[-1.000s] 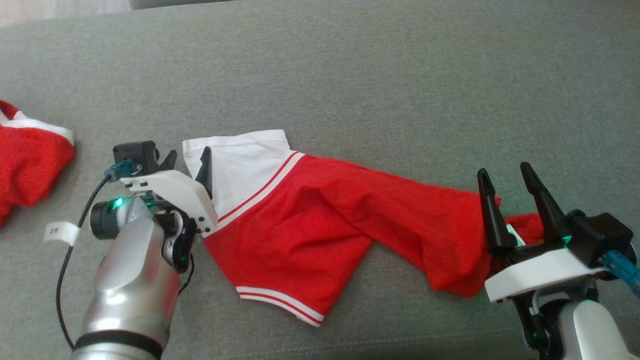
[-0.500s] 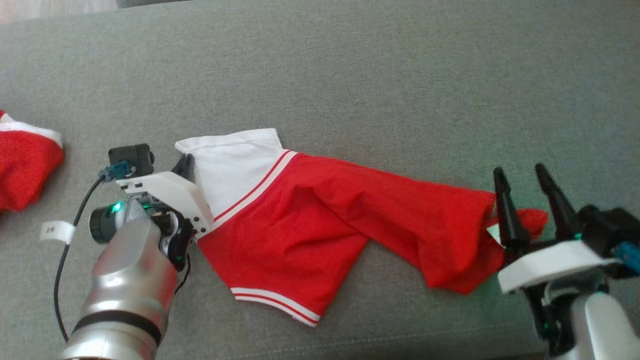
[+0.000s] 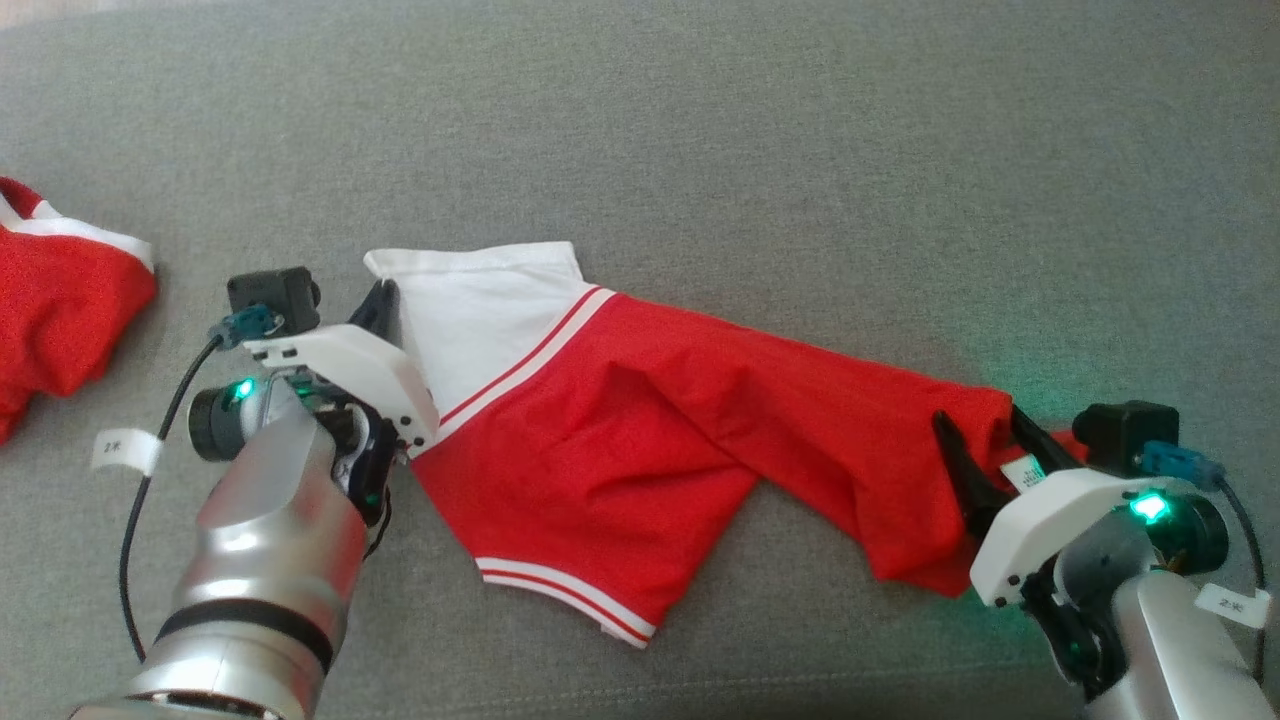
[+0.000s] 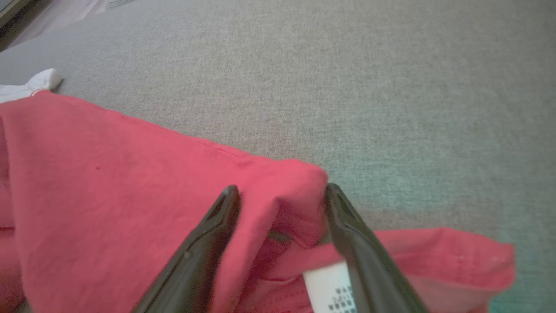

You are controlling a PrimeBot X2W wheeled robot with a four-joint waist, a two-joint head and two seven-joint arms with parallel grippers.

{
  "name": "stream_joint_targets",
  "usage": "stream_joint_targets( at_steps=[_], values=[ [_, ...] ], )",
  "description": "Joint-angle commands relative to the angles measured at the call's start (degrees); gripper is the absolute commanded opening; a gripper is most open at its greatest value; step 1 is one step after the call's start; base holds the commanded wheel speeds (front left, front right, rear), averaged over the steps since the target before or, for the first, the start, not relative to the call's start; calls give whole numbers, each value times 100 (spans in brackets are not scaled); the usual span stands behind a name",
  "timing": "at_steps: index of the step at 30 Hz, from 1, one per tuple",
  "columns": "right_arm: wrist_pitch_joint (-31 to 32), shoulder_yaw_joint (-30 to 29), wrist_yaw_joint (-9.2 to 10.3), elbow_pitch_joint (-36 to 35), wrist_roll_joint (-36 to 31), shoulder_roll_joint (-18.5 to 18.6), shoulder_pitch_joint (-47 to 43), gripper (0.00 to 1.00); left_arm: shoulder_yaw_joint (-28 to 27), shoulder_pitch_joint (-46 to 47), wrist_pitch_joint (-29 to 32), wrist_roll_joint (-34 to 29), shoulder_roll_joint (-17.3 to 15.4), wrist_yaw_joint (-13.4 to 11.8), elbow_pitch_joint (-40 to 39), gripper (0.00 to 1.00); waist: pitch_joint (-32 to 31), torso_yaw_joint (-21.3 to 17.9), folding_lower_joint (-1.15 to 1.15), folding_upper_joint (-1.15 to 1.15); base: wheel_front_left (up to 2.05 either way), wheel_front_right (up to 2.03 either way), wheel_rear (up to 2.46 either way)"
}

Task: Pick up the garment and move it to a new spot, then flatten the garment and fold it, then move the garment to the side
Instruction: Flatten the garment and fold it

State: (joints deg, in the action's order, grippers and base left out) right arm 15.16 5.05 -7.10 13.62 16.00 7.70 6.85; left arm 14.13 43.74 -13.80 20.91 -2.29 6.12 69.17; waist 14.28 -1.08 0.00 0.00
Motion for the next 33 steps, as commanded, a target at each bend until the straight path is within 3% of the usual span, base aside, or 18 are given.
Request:
stream_joint_targets(
  at_steps=[1, 2, 4, 8, 12, 22, 28, 33],
  values=[
    [1, 111, -39, -107, 54, 90, 165, 100, -94, 259, -95, 8, -137, 23, -133, 0, 14, 1, 0, 0, 0, 0, 0],
    [-16, 117, -39, -70, 87, 89, 207, 93, -89, 263, -100, 12, -135, 27, -141, 0, 18, 6, 0, 0, 0, 0, 0],
    [-8, 121, -39, 30, 137, 97, 269, 0, -79, 261, -109, 16, -131, 36, -171, 0, 16, 11, 0, 0, 0, 0, 0],
    [-62, 75, -39, 81, 173, 128, 361, 0, -86, 235, -116, 7, -129, 46, -380, 0, 3, 29, 0, 0, 0, 0, 0],
    [-307, -60, -39, -131, 90, 213, 467, 0, -202, 104, -117, -78, -217, -16, -1080, 0, -51, 45, 0, 0, 0, 0, 0],
    [-877, -420, -39, -1519, -175, 454, 859, 0, -706, -394, -119, -613, -346, -134, -4053, 0, -500, 62, 0, 0, 0, 0, 0],
    [-647, -549, -39, -2340, -168, 700, 1324, 0, -813, -453, -119, -805, -296, -102, -5553, 0, -963, 87, 0, 0, 0, 0, 0],
    [-306, -635, -39, -2719, -68, 807, 1645, 0, -777, -288, -73, -802, -291, -95, -6121, 0, -1359, 106, 0, 0, 0, 0, 0]
  ],
)
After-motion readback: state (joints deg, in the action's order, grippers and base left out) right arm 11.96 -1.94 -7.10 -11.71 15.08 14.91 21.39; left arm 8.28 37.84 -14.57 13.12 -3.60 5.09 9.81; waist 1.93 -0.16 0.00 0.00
